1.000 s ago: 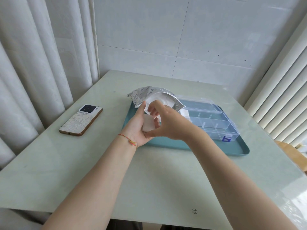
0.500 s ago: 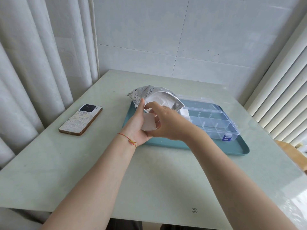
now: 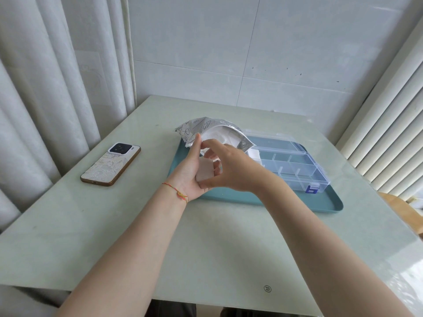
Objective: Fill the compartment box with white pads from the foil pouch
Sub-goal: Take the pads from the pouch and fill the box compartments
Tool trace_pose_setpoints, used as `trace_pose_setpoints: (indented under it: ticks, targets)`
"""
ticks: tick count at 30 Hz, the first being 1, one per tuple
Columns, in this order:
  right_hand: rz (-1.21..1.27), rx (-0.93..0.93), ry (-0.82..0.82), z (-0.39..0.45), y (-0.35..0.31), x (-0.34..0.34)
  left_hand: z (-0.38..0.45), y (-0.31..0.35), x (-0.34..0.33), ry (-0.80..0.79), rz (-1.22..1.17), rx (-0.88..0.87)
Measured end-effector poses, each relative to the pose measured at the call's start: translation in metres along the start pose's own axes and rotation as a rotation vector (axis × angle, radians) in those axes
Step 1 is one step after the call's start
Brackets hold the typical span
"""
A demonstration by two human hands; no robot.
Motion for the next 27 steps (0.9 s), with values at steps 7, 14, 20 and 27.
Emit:
trace_pose_setpoints:
  ticks: [7, 14, 20, 27]
  targets:
    - [0.110, -0.097, -0.078, -0.001, 0.005, 0.004, -0.002, -0.003, -0.002, -0.031, 0.098, 0.024]
    - [0.299, -0.315, -0.014, 0.004, 0.026, 0.008, -0.004, -0.005, -0.011, -0.126, 0.268, 0.029]
    - [0.250, -0.423, 0.133, 0.009, 0.048, 0.014, -0.002, 0.004, -0.001, 0.089, 0.514, -0.120]
    - [0.473, -0.606, 0.339, 0.016, 0.063, 0.012, -0.001, 0.018, 0.025, 0.470, 0.598, -0.297]
Point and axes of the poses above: each hand's wrist, its own z-axis towards the middle knuckle, its own x-axis out of the back of the hand, y = z × x, the point moved 5 cm from there along z, towards the middle knuckle, and after that the axes turned 5 degrees about -x, right-handed, at the moved point
